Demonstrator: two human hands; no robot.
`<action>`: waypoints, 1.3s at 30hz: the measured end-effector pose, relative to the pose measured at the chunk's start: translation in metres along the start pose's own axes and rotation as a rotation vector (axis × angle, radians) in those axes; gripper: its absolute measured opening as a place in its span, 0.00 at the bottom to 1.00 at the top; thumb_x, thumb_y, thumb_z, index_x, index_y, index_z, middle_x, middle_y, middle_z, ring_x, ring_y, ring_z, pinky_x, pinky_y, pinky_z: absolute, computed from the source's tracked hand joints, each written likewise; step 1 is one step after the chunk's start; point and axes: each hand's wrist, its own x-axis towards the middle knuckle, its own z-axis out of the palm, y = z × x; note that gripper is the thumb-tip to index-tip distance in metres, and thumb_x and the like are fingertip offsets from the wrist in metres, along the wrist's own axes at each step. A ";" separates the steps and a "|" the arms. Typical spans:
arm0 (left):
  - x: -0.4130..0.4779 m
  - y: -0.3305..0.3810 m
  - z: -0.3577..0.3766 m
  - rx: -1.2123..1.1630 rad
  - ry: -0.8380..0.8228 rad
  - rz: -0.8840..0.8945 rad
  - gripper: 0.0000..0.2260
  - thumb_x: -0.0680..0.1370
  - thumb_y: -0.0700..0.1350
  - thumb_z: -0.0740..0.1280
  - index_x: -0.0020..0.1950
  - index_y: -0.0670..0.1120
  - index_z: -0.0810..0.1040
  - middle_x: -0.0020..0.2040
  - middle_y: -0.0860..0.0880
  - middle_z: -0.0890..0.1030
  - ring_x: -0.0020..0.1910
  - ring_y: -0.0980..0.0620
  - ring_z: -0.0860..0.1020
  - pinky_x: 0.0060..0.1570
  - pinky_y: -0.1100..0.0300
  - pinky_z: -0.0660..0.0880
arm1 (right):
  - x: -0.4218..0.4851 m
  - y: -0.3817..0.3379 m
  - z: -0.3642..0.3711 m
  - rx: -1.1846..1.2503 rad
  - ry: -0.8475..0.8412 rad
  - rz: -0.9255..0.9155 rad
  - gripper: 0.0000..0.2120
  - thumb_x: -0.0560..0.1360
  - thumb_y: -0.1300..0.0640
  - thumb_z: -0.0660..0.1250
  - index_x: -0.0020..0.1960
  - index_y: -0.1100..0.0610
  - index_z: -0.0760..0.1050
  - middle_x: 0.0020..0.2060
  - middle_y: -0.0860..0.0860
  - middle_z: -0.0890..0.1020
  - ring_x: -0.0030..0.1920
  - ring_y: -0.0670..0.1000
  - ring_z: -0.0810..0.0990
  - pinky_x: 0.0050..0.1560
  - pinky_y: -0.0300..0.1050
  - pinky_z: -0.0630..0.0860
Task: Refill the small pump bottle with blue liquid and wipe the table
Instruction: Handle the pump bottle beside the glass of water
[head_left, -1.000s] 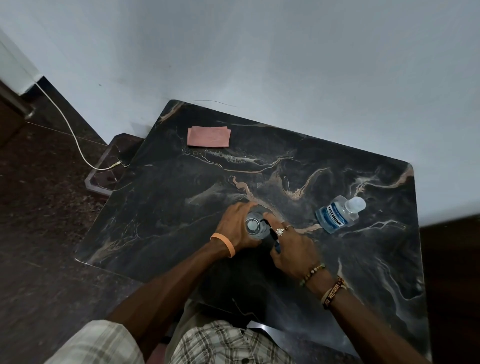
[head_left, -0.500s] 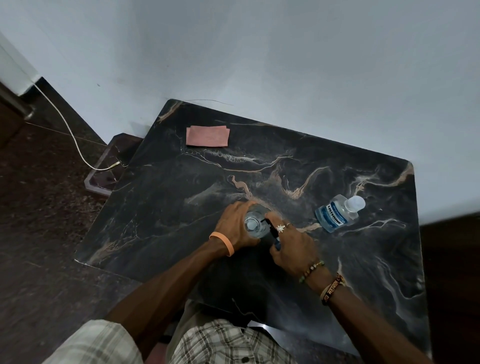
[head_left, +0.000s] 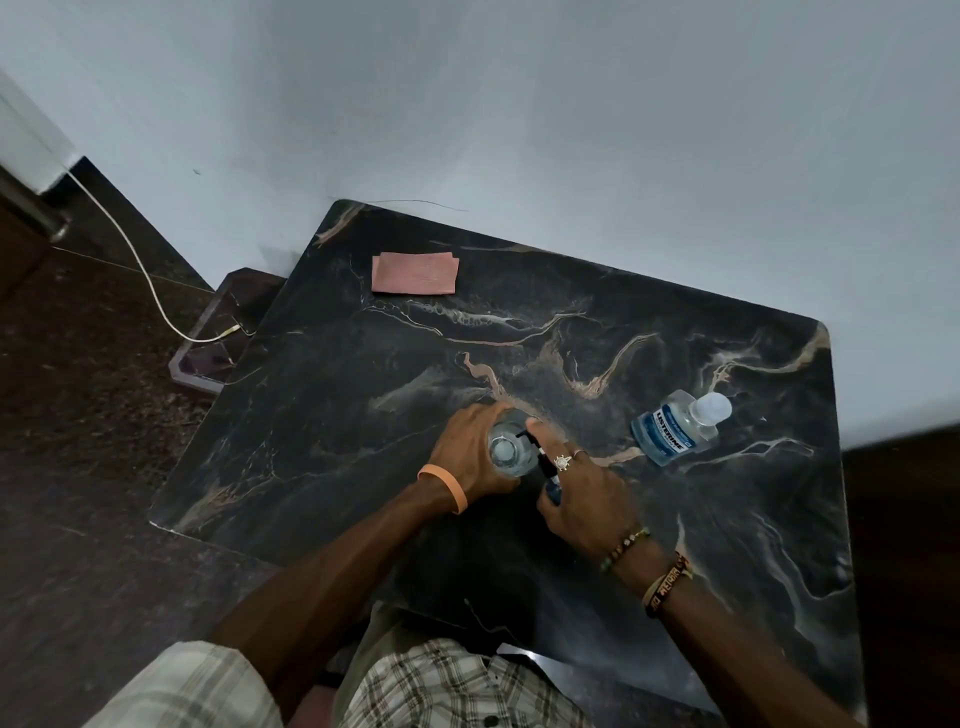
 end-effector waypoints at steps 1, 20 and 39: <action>0.001 -0.001 0.000 0.002 -0.001 0.002 0.37 0.59 0.59 0.77 0.64 0.53 0.69 0.55 0.52 0.78 0.54 0.52 0.74 0.56 0.62 0.64 | 0.000 0.000 -0.001 0.002 0.026 -0.005 0.43 0.71 0.52 0.68 0.75 0.38 0.44 0.56 0.53 0.77 0.44 0.54 0.81 0.43 0.51 0.81; 0.004 -0.010 0.002 0.001 -0.076 -0.066 0.43 0.60 0.64 0.75 0.71 0.53 0.65 0.64 0.53 0.75 0.63 0.53 0.71 0.66 0.55 0.67 | 0.006 -0.001 -0.002 0.083 0.094 -0.037 0.47 0.72 0.50 0.68 0.75 0.36 0.36 0.63 0.52 0.74 0.48 0.53 0.81 0.45 0.50 0.81; 0.004 -0.009 0.001 0.001 -0.075 -0.062 0.42 0.60 0.62 0.76 0.71 0.52 0.66 0.63 0.53 0.75 0.62 0.53 0.72 0.65 0.57 0.67 | 0.006 0.005 0.004 0.145 0.103 0.001 0.47 0.72 0.50 0.69 0.76 0.38 0.38 0.60 0.52 0.78 0.43 0.50 0.81 0.43 0.45 0.80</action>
